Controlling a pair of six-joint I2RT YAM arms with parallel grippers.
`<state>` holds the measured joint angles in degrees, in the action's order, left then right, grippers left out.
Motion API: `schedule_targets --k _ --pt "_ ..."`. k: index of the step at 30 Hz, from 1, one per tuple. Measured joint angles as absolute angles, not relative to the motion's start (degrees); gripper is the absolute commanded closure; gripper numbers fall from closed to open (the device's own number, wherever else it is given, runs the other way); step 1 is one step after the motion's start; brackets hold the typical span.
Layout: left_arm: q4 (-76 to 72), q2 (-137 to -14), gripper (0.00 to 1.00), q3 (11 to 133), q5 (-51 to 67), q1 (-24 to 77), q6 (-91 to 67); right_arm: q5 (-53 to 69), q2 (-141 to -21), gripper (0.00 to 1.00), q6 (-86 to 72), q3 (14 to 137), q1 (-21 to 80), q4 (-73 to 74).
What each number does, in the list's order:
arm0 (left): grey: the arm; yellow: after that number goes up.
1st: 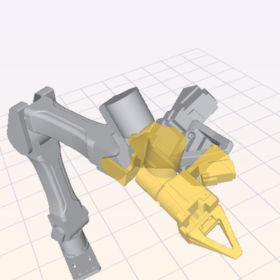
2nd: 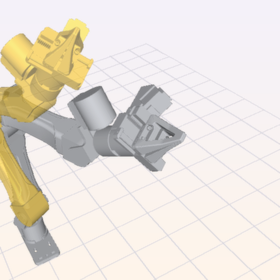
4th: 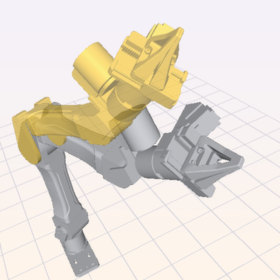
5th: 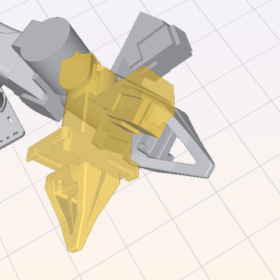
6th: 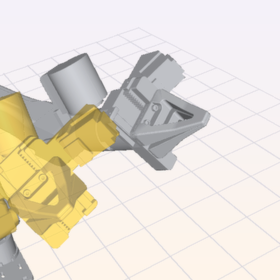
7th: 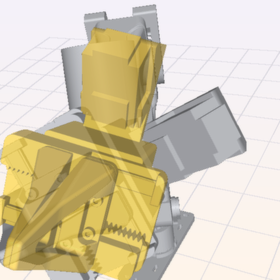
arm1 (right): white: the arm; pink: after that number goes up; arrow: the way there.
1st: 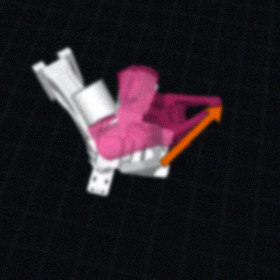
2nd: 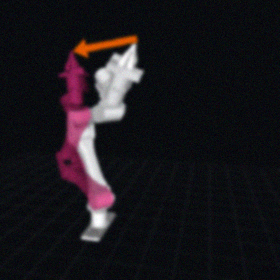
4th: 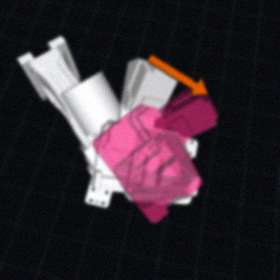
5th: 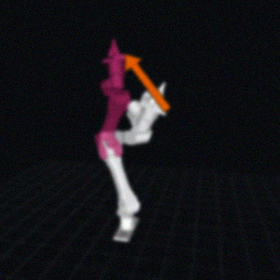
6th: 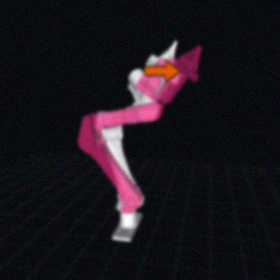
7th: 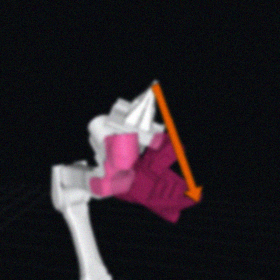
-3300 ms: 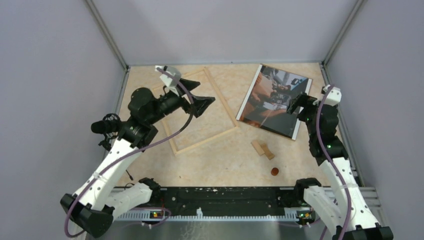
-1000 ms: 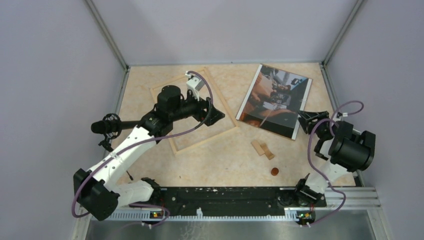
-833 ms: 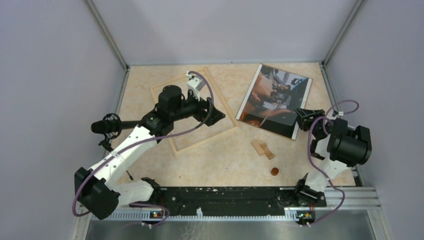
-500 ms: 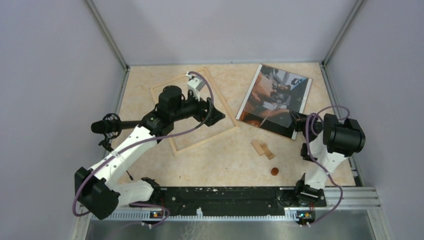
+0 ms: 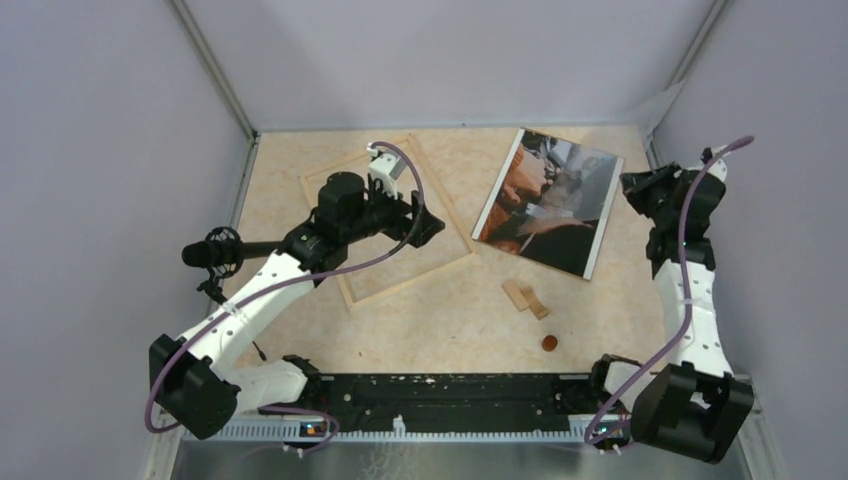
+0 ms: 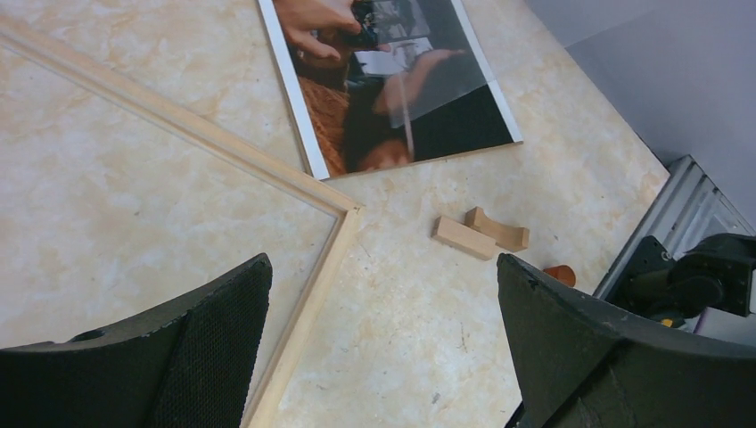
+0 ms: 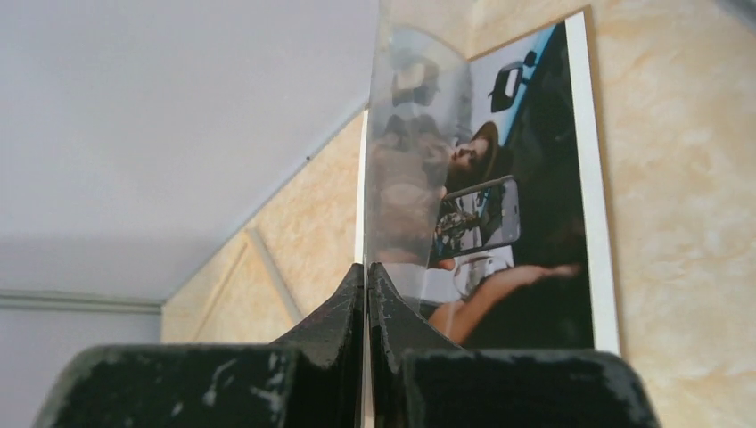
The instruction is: Put the photo into the frame
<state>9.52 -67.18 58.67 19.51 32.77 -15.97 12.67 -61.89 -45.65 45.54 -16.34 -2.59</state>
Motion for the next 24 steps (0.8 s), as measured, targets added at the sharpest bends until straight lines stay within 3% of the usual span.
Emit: schedule_targets --k 4,10,16,20,24 --pt "10.70 -67.00 0.02 58.67 15.31 32.77 -16.27 11.53 -60.42 1.00 -33.63 57.47 -13.17 14.17" --pt "9.96 -60.95 0.02 56.58 9.21 32.53 -16.40 6.90 -67.24 1.00 -22.33 79.20 3.22 31.73" --pt "4.82 -49.45 0.02 51.37 4.60 32.18 -16.36 5.65 -77.17 1.00 -19.27 93.45 18.37 37.95" --pt "0.14 -42.81 0.02 47.77 2.35 31.79 -16.10 13.28 -86.15 1.00 -20.91 100.44 27.18 37.34" --pt "-2.55 -39.05 0.02 45.74 -0.45 31.46 -15.55 19.73 -91.35 1.00 -24.88 101.27 29.58 34.48"
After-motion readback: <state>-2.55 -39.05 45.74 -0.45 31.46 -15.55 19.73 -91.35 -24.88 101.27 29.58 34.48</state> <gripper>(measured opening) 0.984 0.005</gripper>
